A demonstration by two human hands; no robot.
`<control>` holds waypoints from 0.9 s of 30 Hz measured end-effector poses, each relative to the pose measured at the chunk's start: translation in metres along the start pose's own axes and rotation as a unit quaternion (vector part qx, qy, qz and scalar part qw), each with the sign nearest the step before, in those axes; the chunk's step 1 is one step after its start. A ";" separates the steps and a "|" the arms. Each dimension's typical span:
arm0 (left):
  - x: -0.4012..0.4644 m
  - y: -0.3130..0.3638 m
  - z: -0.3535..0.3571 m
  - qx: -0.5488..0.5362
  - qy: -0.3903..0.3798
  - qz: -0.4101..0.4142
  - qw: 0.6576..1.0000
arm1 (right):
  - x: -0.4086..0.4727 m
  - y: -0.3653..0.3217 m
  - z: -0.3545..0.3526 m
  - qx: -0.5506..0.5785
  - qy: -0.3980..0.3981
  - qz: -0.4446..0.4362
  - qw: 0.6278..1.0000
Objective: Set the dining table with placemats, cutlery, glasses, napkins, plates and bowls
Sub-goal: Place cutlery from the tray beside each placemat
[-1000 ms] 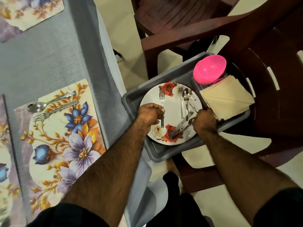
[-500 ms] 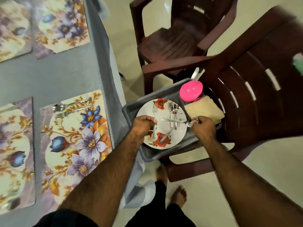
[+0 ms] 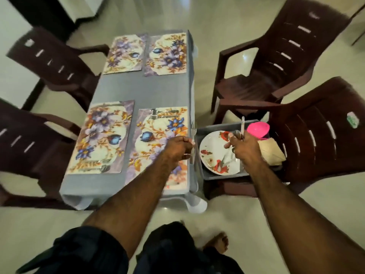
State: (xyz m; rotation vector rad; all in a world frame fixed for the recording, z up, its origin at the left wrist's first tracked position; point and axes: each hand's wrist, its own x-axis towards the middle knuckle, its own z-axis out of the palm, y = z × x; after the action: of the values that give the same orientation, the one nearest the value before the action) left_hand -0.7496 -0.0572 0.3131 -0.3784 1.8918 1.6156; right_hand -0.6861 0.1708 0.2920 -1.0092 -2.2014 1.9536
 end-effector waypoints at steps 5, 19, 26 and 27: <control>-0.050 -0.015 -0.083 -0.065 0.031 0.018 0.997 | -0.060 -0.047 0.083 -0.061 -0.076 -0.054 0.994; -0.227 -0.151 -0.480 -0.187 0.229 0.062 0.953 | -0.284 -0.086 0.503 -0.206 -0.426 -0.074 0.878; -0.320 -0.230 -0.623 -0.240 0.381 0.047 0.892 | -0.408 -0.066 0.661 -0.235 -0.564 -0.051 0.790; -0.330 -0.242 -0.642 -0.249 0.397 0.042 0.882 | -0.423 -0.063 0.681 -0.228 -0.576 -0.048 0.783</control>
State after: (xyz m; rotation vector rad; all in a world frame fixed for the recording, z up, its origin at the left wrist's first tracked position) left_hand -0.5258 -0.7822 0.3671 -1.3698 2.0030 2.2216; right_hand -0.6720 -0.6299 0.3679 0.6240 -3.2565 2.3290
